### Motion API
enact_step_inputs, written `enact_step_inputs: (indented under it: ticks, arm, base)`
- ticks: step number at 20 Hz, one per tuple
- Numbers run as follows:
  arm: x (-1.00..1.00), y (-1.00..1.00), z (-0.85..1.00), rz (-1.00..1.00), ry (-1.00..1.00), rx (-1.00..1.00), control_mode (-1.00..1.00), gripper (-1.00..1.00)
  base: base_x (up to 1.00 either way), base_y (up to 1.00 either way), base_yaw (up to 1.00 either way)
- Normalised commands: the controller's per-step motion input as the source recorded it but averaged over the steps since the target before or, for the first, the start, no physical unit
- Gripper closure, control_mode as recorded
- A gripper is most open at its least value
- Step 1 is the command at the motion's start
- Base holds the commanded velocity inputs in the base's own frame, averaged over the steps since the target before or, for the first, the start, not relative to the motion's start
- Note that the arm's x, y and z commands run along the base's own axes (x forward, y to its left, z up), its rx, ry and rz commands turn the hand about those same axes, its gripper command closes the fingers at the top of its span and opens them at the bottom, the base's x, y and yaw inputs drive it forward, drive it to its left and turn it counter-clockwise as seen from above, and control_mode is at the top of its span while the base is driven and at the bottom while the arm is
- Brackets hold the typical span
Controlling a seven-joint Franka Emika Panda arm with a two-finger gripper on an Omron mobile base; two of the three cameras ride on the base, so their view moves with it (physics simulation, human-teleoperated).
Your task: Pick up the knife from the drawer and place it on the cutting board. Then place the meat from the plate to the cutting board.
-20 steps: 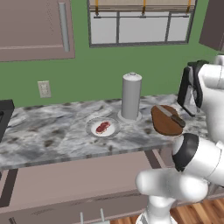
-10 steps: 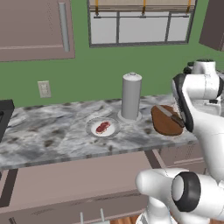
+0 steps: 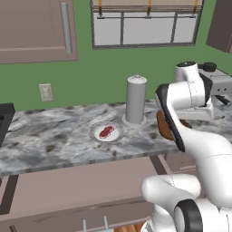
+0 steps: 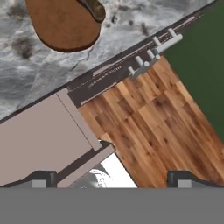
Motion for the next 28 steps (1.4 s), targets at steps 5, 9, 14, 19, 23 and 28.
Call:
enact_step_inputs:
  ticks: [5,9,14,19,23,28]
  arm:
    - [0.0,0.55,0.05,0.0,0.01,-0.14,-1.0,-1.0]
    - [0.0,0.5,0.02,0.0,0.01,-0.12,-1.0,-1.0]
    - [0.0,0.5,0.0,0.0,0.07,-0.05,-1.0,-1.0]
    - [0.0,0.41,0.0,0.0,0.08,0.02,-1.0,-1.0]
    - [0.0,0.36,0.0,0.01,0.06,0.08,-1.0,-1.0]
    - [0.0,0.55,-0.01,0.0,0.0,0.0,-1.0,-1.0]
  base:
    - [0.0,0.0,0.0]
    - [0.0,0.0,0.0]
    - [0.0,0.0,0.0]
    - [0.0,0.0,0.0]
    - [0.0,0.0,0.0]
    - [0.0,0.0,0.0]
